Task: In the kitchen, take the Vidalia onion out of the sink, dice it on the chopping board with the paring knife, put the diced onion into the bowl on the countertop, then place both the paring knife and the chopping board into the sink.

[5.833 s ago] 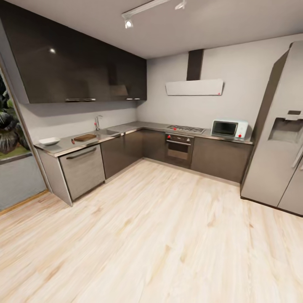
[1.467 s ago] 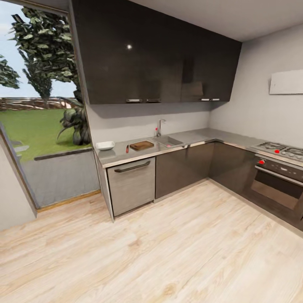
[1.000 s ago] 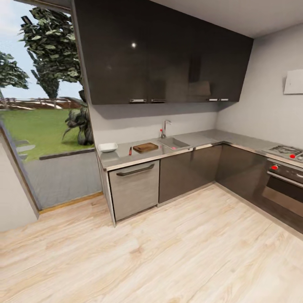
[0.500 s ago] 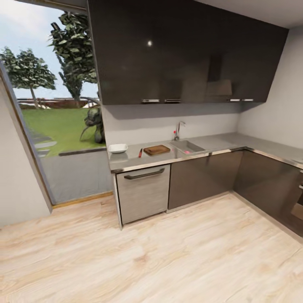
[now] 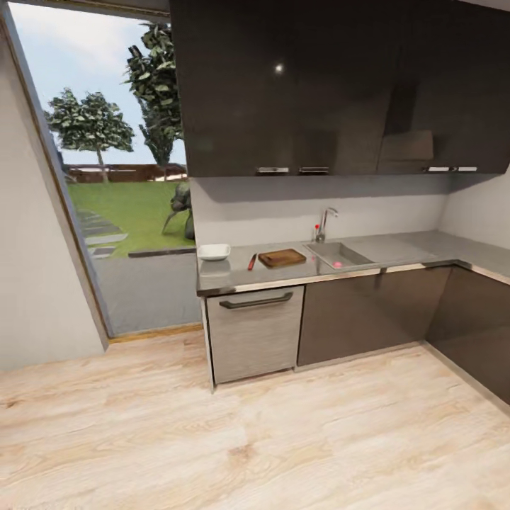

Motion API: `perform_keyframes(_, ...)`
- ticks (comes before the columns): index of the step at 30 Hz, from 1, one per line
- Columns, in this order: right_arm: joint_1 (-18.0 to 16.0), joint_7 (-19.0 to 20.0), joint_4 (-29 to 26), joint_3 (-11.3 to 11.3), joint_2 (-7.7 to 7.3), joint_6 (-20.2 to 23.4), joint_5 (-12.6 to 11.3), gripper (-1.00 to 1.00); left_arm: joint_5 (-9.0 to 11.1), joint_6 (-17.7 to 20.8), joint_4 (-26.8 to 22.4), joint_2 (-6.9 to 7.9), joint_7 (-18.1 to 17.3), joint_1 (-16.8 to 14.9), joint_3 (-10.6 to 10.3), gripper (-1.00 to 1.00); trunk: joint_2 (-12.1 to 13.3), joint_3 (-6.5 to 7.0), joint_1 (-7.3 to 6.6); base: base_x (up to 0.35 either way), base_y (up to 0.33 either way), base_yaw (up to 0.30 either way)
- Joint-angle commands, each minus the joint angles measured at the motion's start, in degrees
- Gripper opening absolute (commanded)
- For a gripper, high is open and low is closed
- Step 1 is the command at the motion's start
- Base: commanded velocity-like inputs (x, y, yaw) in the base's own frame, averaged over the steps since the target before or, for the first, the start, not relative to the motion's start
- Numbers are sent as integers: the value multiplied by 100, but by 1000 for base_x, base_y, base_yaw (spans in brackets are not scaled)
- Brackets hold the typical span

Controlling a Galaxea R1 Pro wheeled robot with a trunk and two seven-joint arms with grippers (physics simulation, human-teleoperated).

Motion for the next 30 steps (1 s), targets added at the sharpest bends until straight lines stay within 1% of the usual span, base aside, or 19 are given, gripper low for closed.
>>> perform_keyframes(1,0,-15,-1,4,-1,-11,2,100,4,-7,-8,-1,2,1,5,100,-4,-6,3,238,-252,255)
perform_keyframes(30,0,-10,-6,0,0,-11,-2,100,9,-11,-8,11,2,1,10,100,-4,-6,3,235,-253,255)
